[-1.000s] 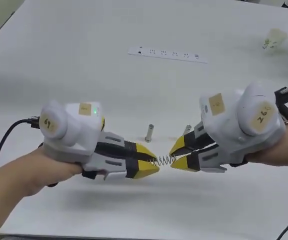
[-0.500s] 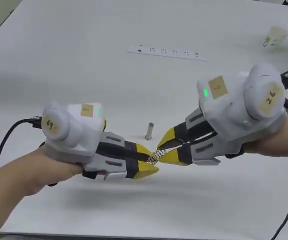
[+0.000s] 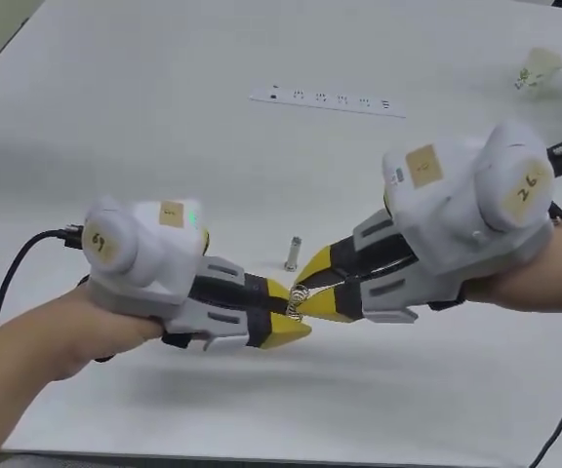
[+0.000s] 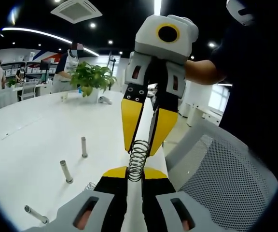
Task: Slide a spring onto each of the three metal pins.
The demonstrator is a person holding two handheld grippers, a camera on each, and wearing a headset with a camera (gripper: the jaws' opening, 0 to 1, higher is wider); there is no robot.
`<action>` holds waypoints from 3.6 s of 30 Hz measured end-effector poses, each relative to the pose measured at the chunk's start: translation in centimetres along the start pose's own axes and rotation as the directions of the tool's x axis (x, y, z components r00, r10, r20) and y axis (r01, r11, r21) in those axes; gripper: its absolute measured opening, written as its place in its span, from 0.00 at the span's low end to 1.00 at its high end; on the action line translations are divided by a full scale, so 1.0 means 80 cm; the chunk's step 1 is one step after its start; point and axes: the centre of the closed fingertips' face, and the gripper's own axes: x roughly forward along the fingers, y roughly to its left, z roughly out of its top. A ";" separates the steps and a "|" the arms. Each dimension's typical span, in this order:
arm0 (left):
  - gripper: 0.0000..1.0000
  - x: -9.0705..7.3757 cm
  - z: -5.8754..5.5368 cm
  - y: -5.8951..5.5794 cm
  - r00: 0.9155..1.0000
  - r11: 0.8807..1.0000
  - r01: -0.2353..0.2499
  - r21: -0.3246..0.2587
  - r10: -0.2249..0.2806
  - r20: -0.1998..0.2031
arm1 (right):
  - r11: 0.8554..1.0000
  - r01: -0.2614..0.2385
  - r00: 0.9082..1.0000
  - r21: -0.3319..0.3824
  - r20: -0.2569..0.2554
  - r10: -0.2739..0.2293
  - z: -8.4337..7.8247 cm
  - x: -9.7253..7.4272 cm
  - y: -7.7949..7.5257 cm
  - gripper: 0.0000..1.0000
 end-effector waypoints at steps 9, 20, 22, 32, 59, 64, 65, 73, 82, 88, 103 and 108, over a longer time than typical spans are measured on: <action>0.02 -0.004 -0.002 -0.002 1.000 1.000 -0.008 0.011 0.008 -0.014 | 0.999 -0.002 1.000 0.035 0.011 0.002 -0.001 0.000 0.000 0.08; 0.02 -0.003 0.000 -0.003 1.000 1.000 0.003 0.018 -0.003 -0.017 | 0.998 -0.011 1.000 0.065 0.014 0.010 -0.003 0.001 0.001 0.09; 0.02 -0.003 0.000 -0.003 1.000 1.000 0.006 0.018 -0.006 -0.016 | 0.998 -0.013 1.000 0.066 0.009 0.012 -0.005 0.002 0.001 0.09; 0.02 -0.005 0.001 -0.002 1.000 1.000 0.005 0.016 -0.005 -0.014 | 0.994 -0.016 0.999 0.104 0.041 0.012 0.000 0.003 -0.001 0.10; 0.13 -0.012 -0.001 0.004 0.998 0.995 -0.058 -0.087 0.058 0.001 | 0.998 0.006 0.999 0.060 0.047 -0.009 0.005 0.007 -0.003 0.08; 0.18 -0.017 -0.002 0.008 0.997 0.993 -0.081 -0.089 0.082 0.002 | 0.998 0.009 0.999 0.055 0.043 -0.011 0.004 0.007 -0.004 0.08; 0.19 -0.019 -0.002 0.009 0.996 0.992 -0.086 -0.090 0.087 0.003 | 0.999 0.010 0.999 0.053 0.040 -0.012 0.004 0.007 -0.004 0.08; 0.27 -0.030 -0.007 0.018 0.993 0.988 -0.119 -0.093 0.120 0.000 | 0.999 0.018 0.999 0.039 0.037 -0.019 0.003 0.009 -0.006 0.08; 0.31 -0.042 -0.013 0.021 0.989 0.984 -0.145 -0.103 0.145 -0.006 | 0.999 0.026 0.999 0.022 0.021 -0.026 0.001 0.010 -0.008 0.08; 0.41 -0.057 -0.018 0.028 0.982 0.975 -0.190 -0.114 0.191 -0.009 | 0.999 0.037 0.999 0.025 0.020 -0.037 -0.001 0.009 -0.011 0.08; 0.62 -0.102 -0.032 0.045 0.952 0.941 -0.304 -0.150 0.307 -0.001 | 0.997 0.067 0.998 0.031 0.017 -0.067 -0.008 0.006 -0.019 0.08; 0.73 -0.121 -0.040 0.056 0.933 0.919 -0.355 -0.171 0.359 -0.005 | 0.996 0.079 0.997 0.042 0.015 -0.080 -0.012 0.002 -0.021 0.08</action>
